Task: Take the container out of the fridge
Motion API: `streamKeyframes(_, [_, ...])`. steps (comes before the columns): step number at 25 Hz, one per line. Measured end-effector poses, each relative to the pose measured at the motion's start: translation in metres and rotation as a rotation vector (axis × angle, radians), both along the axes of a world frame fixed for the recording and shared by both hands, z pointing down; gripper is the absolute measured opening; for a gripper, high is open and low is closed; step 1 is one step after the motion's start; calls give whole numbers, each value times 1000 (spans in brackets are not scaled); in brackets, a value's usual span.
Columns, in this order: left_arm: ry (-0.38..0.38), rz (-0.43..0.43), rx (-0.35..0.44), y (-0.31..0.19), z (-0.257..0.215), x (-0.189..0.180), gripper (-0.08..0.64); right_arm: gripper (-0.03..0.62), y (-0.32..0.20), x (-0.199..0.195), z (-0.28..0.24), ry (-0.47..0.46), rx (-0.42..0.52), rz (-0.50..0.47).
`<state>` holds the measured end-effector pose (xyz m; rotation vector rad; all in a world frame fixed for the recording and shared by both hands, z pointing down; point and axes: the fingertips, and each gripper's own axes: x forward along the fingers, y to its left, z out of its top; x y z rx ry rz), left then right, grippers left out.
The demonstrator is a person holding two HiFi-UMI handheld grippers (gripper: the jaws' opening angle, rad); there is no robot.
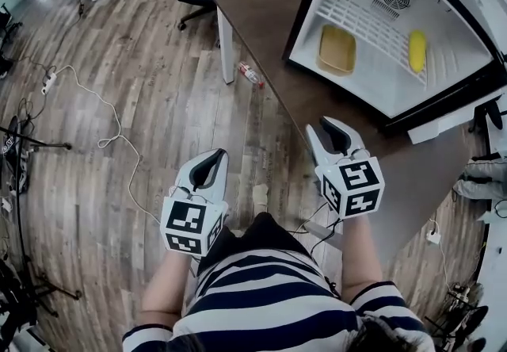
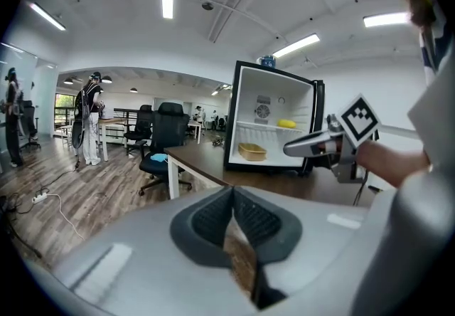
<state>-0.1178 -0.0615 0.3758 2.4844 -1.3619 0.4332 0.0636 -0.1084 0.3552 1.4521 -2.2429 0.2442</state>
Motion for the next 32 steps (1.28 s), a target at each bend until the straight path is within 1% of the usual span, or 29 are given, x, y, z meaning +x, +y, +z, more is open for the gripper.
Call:
streamKeyframes(8, [3,23,-17,-57,6,38,0,87,-68,36,2,62,24,-4])
streamKeyframes(16, [-4,44,-47,-95,18,65,0,87,-114,65,19,103,17,-11])
streamKeyframes(21, [-16,53,-55,-117,24,80,0,91,-141,84,28,153,31,-21])
streamKeyframes(25, [-25,62,-64,-132,29,89,0,97,-161,95,33,214,54,-40])
streamKeyframes(28, [-32,70,-74,-142,34,97,0,100,-174,103,40,285,70,-64])
streamKeyframes(32, [-39,80,-83,-155,41,107,0,107,-187,109,54,383,65,-121])
